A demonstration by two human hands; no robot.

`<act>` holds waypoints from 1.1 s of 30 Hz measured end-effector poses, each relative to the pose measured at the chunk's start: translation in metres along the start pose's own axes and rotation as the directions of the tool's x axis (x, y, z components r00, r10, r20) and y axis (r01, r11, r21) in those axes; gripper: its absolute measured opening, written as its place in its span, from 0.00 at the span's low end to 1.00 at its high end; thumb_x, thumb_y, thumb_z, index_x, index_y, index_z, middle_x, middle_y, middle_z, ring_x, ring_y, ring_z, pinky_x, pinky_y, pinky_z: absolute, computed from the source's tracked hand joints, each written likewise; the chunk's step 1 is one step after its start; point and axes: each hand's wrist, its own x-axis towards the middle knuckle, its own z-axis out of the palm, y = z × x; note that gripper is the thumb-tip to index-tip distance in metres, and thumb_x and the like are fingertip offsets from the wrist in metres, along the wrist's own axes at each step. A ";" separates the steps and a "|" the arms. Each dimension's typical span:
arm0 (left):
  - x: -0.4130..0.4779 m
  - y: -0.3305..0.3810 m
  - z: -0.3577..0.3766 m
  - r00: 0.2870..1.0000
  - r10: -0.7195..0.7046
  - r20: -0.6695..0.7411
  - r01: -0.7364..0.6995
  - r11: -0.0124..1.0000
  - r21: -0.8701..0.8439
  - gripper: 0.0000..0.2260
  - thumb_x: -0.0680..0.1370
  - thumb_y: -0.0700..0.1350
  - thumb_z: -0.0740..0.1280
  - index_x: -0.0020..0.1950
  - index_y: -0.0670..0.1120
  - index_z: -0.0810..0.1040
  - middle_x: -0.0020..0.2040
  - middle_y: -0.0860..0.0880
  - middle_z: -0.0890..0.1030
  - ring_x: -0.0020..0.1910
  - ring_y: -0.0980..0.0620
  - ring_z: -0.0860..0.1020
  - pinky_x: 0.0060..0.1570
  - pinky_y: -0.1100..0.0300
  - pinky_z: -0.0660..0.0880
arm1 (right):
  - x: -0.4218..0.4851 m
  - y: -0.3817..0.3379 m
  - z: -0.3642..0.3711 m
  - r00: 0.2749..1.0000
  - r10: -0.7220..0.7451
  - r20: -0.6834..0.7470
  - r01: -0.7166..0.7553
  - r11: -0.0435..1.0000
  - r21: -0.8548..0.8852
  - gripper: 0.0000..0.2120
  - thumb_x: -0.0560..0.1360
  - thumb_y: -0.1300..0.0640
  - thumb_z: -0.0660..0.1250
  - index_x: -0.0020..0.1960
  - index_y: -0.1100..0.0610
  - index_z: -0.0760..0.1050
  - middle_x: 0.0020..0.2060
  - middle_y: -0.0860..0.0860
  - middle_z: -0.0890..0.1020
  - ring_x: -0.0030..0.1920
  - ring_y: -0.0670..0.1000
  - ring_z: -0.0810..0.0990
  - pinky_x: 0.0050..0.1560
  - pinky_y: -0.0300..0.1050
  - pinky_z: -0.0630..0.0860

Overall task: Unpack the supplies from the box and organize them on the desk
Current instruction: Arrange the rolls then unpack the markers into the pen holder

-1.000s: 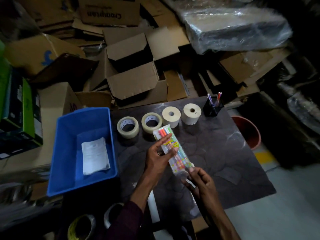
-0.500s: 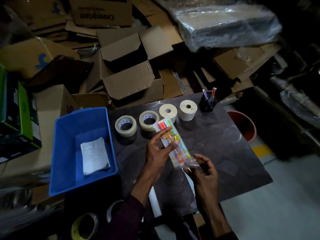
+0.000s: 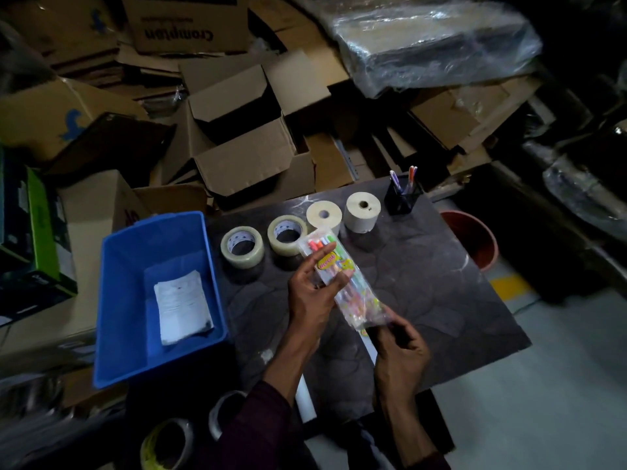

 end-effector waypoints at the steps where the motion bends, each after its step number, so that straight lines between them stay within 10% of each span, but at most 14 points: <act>1: 0.003 0.002 0.000 1.000 0.008 -0.018 -0.009 1.000 -0.012 0.21 0.69 0.31 0.75 0.57 0.51 0.82 0.57 0.42 0.83 0.52 0.47 0.82 0.56 0.41 0.78 | -0.001 -0.002 -0.003 1.000 0.013 -0.010 -0.013 1.000 0.020 0.11 0.71 0.74 0.71 0.49 0.61 0.83 0.38 0.51 0.87 0.39 0.45 0.84 0.42 0.37 0.81; 6: 0.012 0.006 0.000 1.000 0.011 0.001 -0.011 1.000 0.017 0.22 0.69 0.33 0.76 0.58 0.53 0.82 0.59 0.42 0.82 0.54 0.44 0.81 0.57 0.34 0.76 | -0.001 -0.009 -0.012 0.994 0.111 0.022 -0.112 0.989 0.094 0.07 0.72 0.69 0.72 0.48 0.61 0.82 0.37 0.54 0.86 0.37 0.49 0.84 0.41 0.37 0.82; 15: 0.005 -0.002 0.003 0.984 -0.178 -0.026 0.174 0.977 -0.120 0.23 0.71 0.31 0.72 0.65 0.46 0.78 0.52 0.48 0.85 0.47 0.50 0.83 0.43 0.50 0.82 | -0.002 -0.030 -0.017 0.983 0.164 0.078 -0.173 0.976 0.131 0.05 0.73 0.70 0.71 0.47 0.63 0.79 0.36 0.56 0.84 0.36 0.50 0.84 0.37 0.37 0.81; 20: 0.012 -0.003 -0.002 0.973 -0.226 -0.051 0.218 0.967 -0.129 0.22 0.72 0.32 0.72 0.64 0.47 0.78 0.48 0.50 0.85 0.43 0.53 0.83 0.41 0.53 0.82 | 0.004 -0.038 -0.049 0.977 0.146 0.158 -0.131 0.986 -0.103 0.07 0.73 0.69 0.72 0.42 0.59 0.78 0.38 0.57 0.84 0.34 0.45 0.82 0.34 0.34 0.77; 27: 0.015 -0.008 0.006 0.962 -0.267 0.060 0.268 0.963 -0.010 0.23 0.71 0.32 0.74 0.64 0.47 0.79 0.52 0.46 0.85 0.47 0.49 0.82 0.46 0.47 0.80 | 0.043 -0.053 -0.047 0.753 0.332 0.568 -0.225 0.941 -0.252 0.26 0.53 0.42 0.86 0.42 0.55 0.83 0.39 0.59 0.84 0.41 0.55 0.83 0.49 0.46 0.82; 33: 0.033 0.004 0.009 0.975 -0.220 0.028 0.221 0.974 -0.055 0.25 0.71 0.31 0.72 0.66 0.44 0.77 0.55 0.45 0.84 0.47 0.51 0.82 0.39 0.53 0.82 | 0.059 -0.064 -0.067 0.646 0.418 0.638 -0.232 0.904 -0.358 0.32 0.54 0.45 0.86 0.49 0.63 0.80 0.50 0.66 0.85 0.42 0.56 0.83 0.48 0.45 0.82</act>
